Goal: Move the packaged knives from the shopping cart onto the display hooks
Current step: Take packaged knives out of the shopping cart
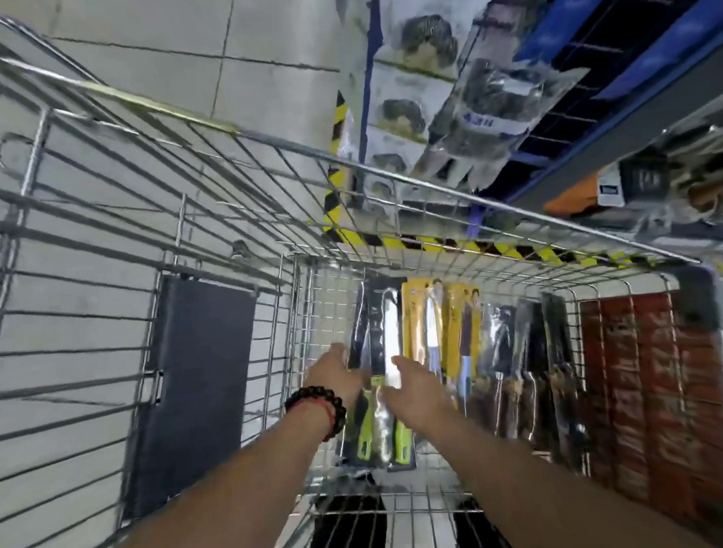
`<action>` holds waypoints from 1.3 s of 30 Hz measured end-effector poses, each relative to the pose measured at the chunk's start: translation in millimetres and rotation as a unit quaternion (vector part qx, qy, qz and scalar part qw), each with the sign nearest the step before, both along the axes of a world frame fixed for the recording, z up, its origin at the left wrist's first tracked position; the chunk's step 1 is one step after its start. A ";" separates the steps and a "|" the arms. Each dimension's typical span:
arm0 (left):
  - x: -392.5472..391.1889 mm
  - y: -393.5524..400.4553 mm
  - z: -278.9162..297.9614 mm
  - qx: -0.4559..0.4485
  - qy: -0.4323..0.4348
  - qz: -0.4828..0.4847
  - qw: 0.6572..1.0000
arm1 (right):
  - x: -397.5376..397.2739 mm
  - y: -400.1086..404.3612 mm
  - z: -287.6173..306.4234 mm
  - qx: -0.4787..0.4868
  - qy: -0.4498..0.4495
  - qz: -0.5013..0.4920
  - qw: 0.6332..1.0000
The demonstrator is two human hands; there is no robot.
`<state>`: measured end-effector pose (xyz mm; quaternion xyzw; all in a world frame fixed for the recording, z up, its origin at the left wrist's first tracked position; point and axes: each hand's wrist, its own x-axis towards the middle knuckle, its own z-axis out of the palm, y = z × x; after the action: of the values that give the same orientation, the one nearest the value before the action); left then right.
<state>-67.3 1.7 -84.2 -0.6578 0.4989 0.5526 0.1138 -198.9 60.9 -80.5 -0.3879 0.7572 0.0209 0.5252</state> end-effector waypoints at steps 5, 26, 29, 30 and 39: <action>3.1 15.9 -46.0 0.051 -0.029 -0.031 0.998 | 30.0 18.6 -54.2 0.053 -0.015 -0.071 0.996; 42.0 20.8 -61.9 0.156 0.001 0.162 0.974 | 43.2 13.1 -102.8 0.015 0.038 -0.095 0.995; 34.0 20.9 -58.9 0.165 0.019 0.151 0.974 | 42.8 14.1 -106.9 0.028 0.027 -0.150 0.988; 31.6 21.2 -56.5 0.167 0.027 0.147 0.975 | 41.0 12.5 -106.2 0.036 0.016 -0.167 0.985; 51.7 14.3 0.3 0.224 0.129 0.252 0.932 | 21.9 7.9 -40.4 0.069 -0.193 -0.243 0.948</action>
<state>-15.5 16.0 -83.9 -0.6426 0.1898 0.7406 0.0499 -177.0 68.9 -120.8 -0.1515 0.7091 -0.1307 0.6762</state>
